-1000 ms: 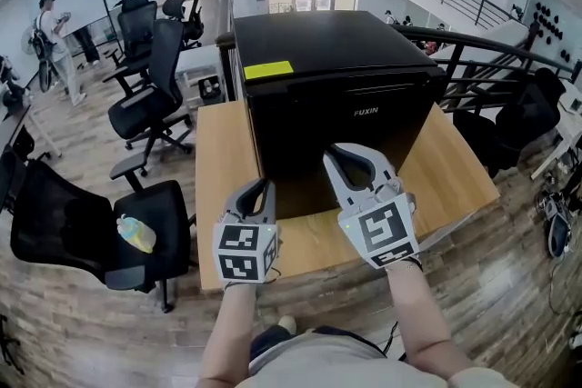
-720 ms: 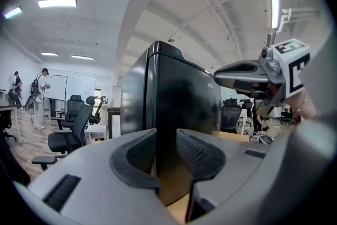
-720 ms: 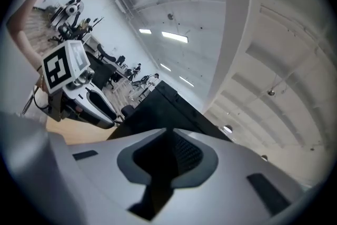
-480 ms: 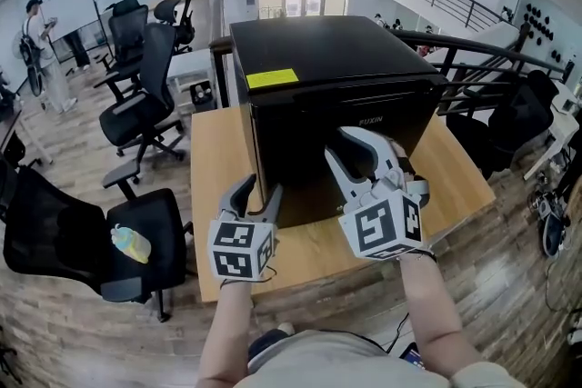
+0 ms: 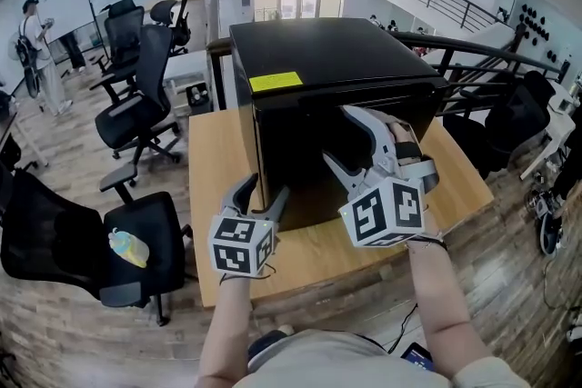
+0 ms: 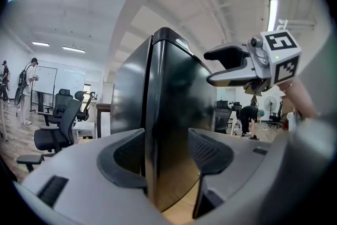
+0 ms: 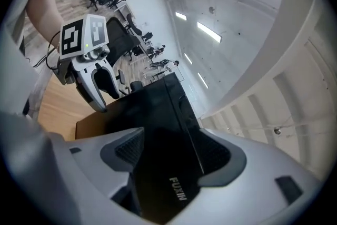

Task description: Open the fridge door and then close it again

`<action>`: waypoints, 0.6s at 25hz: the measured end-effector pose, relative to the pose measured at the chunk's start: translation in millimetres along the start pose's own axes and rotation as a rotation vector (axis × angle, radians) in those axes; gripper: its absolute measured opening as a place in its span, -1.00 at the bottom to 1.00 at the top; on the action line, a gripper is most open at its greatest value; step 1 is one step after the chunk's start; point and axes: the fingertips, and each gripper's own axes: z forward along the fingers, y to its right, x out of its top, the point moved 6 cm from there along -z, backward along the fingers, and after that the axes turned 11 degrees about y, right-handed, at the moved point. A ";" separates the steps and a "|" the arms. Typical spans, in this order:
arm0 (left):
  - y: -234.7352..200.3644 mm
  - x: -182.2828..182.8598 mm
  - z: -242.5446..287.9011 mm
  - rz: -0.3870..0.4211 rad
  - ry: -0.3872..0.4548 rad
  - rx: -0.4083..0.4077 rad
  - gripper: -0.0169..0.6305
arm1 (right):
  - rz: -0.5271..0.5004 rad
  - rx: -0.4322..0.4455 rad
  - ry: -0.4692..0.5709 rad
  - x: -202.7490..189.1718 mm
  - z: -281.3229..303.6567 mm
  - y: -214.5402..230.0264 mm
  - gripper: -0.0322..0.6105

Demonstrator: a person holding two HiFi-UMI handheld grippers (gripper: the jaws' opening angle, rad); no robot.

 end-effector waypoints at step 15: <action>-6.5 -3.7 20.6 0.002 -0.014 -0.027 -0.22 | -0.056 0.091 -0.054 -13.2 16.4 2.1 0.10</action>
